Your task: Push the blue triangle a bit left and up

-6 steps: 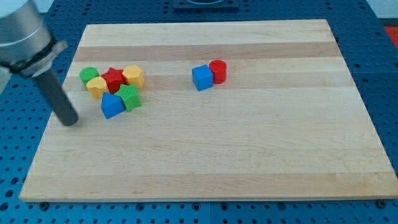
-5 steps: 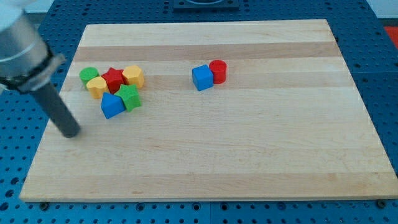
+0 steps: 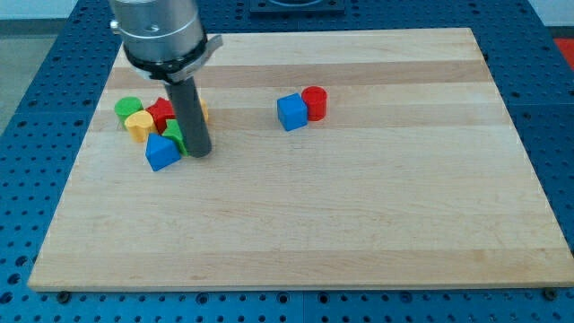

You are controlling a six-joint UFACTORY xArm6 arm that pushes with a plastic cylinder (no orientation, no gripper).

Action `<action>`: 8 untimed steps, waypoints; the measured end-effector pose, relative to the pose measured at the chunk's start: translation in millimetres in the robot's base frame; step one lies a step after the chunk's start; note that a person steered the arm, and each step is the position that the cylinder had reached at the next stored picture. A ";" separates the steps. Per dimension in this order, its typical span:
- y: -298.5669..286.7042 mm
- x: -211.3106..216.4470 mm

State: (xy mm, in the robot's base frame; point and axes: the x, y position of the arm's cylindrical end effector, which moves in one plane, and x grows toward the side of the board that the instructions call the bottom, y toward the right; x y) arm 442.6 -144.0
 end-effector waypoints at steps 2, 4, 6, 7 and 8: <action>-48.2 -9.6; 28.2 25.0; -69.3 90.5; -74.5 79.4; -73.6 53.5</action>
State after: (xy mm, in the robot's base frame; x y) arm 496.1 -217.6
